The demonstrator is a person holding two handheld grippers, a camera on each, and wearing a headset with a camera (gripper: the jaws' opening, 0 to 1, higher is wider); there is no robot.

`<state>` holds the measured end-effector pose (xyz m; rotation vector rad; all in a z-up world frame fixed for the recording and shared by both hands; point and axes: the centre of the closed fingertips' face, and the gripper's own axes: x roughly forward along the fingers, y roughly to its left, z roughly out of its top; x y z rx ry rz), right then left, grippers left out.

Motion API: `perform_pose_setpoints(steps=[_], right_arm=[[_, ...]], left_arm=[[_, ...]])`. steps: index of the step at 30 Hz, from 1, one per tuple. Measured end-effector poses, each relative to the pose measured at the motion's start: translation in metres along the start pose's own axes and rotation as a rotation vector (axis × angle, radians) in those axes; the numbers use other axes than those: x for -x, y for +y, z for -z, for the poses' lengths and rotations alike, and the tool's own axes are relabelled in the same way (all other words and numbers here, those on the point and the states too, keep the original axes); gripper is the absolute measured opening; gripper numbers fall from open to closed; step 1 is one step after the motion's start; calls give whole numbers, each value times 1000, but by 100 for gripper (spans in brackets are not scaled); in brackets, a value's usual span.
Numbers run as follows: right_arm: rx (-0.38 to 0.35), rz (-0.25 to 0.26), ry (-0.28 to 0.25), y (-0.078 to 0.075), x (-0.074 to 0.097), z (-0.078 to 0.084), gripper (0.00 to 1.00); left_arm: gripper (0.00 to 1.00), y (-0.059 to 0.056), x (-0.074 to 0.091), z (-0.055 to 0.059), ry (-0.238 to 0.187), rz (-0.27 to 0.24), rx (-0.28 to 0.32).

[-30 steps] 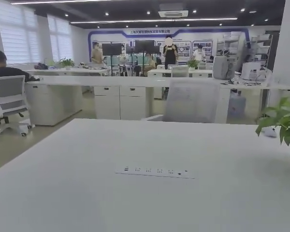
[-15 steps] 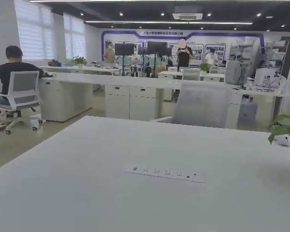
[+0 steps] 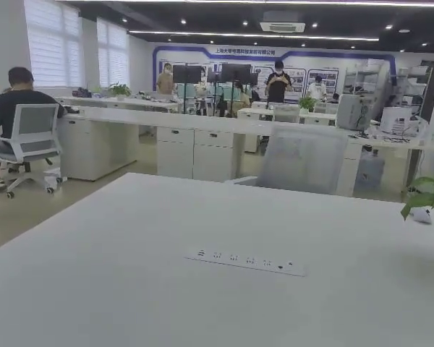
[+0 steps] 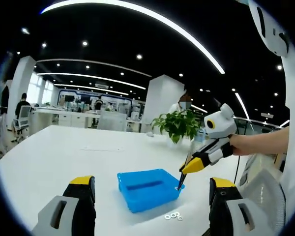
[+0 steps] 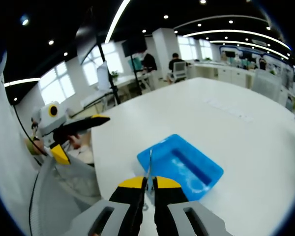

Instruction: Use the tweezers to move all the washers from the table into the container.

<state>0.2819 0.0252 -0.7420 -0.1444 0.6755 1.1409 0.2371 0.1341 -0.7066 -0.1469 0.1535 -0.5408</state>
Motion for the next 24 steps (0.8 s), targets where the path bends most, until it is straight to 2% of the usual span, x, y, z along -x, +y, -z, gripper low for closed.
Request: perform_pose_setpoints(steps=[4,7,13,17,24], right_arm=[[-16,49,-7,-18,-1,-5,3],[-27,98,-3,-33,-4,-4,3],[-23,158,26,-59,-17,6,3],[-2,177,63,-68,-27,15,3],[16,185,103,-75,-40,29,3]], left_arm=[[99,0,0,-2,-12,-4,1],[97,0,-1,0,1,-2,-1],[95,-1,0,-3,-7,2,-19],[94,0,0,-1,4,-3,-34],[93,0,2,-2,1,-1,-40]])
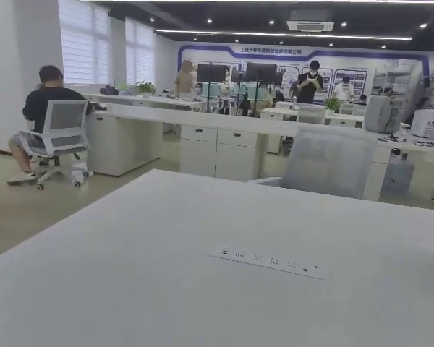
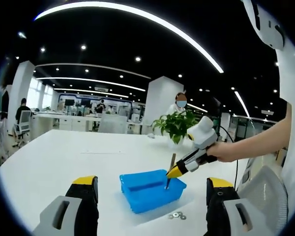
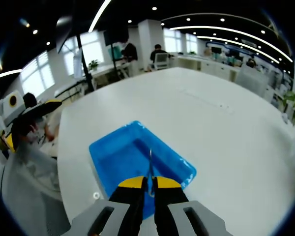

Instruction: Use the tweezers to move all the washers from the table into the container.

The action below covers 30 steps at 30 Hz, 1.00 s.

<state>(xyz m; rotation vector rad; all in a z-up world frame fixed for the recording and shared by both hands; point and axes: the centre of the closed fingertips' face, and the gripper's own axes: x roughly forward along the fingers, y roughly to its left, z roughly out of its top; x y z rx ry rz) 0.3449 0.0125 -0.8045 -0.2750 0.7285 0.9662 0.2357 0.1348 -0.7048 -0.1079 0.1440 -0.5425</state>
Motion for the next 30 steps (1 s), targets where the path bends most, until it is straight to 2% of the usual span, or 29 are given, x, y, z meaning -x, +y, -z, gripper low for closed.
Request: perform_pose_setpoints(steps=[5,9,15,22,30], right_arm=[[5,7,13,-2,-4,5,3],[15,13,9,-2,-4,6,3],[50,21,2,0,-1,3,3],[54,17,-62,14,19,-14,3],[32,-34,-135,47,41,-27,3]], left_arm=[[92,2,1,1,6,-10,-11],[92,6,3,-3,-19,-28,-9],[92,8,1,-4,-24,-41,0],[92,8,3,-4,-27,-38,4],[91,7,3,-2,-22,-29,14]])
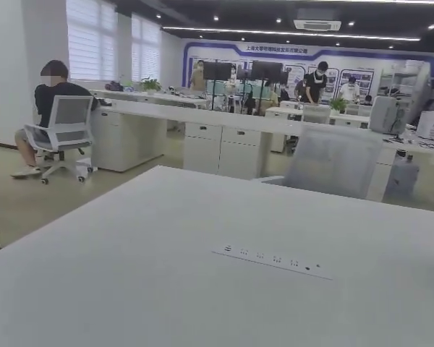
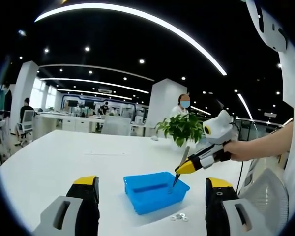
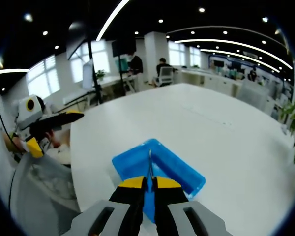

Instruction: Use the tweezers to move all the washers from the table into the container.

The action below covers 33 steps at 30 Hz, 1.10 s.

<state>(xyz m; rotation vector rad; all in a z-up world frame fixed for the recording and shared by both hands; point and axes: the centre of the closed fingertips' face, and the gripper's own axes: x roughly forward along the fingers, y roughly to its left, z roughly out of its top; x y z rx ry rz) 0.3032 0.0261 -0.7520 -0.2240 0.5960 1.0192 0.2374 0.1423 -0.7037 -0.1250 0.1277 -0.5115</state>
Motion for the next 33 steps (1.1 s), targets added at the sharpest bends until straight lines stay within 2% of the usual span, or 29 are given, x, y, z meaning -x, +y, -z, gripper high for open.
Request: perform_pose_setpoints(steps=[2,7,13,19,20,22,33], right_arm=[[-8,-15,-13,8,3,-1,3],[-25,-72,-1,30,4,8,3],[-21,-134,47,50,-10,32,3],[-18,-159,105,53,-24,54,3],[-19,-160,107,53,-25,55,3],[-25,-171,116,54,-27,57,3],[44,-181,155,59,-29,65,4]], left_arm=[[91,0,0,2,8,3,4],[90,-1,1,3,15,9,-1],[89,-2,1,6,31,14,-8],[89,0,1,7,38,9,-16],[89,10,5,14,36,8,-17],[89,15,7,17,35,8,-18],[89,19,8,23,50,9,-29]])
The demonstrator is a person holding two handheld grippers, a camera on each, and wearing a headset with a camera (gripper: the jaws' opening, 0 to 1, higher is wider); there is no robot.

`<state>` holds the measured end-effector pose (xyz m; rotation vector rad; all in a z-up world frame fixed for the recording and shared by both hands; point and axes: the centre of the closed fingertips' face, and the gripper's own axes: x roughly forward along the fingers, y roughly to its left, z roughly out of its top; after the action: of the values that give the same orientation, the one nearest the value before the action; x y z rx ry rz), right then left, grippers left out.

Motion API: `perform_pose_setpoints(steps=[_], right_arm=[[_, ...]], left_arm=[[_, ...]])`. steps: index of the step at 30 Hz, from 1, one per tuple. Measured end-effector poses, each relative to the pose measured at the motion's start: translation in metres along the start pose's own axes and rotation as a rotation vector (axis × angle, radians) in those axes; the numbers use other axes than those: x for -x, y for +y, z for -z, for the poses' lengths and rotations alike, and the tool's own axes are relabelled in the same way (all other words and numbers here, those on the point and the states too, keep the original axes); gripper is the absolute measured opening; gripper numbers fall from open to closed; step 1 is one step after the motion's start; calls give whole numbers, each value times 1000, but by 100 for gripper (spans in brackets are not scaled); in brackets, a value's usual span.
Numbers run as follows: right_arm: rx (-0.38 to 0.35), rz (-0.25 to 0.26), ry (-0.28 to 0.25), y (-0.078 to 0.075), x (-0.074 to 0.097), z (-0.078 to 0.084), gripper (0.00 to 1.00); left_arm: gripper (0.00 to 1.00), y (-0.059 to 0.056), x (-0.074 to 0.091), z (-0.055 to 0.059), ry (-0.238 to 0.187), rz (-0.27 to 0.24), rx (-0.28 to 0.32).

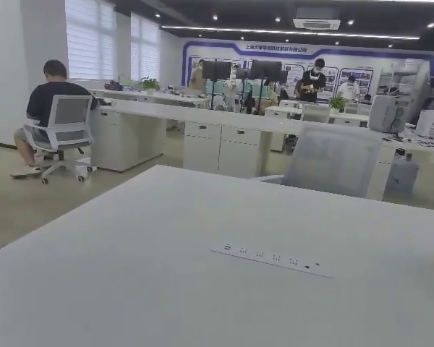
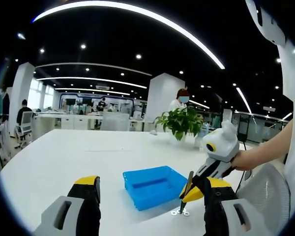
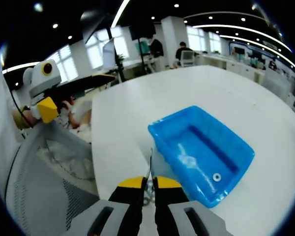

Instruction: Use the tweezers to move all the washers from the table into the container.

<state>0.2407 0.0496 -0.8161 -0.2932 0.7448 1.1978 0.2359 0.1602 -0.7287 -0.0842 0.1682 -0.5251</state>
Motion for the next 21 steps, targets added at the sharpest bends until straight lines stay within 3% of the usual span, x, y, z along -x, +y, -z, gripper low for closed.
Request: perform_pose_setpoints(steps=[10,13,17,21], right_arm=[[66,12,0,2,2,-1,3],[44,2,-36,5,8,-8,3],[26,3,-79,5,16,-19,3],[-19,1,-153,3,28,-35,3]], left_arm=[[88,1,1,5,20,3,-13],[88,1,1,4,19,3,-13],[88,-11,-5,-3,21,5,-15],[88,-13,-7,-4,25,8,-16]])
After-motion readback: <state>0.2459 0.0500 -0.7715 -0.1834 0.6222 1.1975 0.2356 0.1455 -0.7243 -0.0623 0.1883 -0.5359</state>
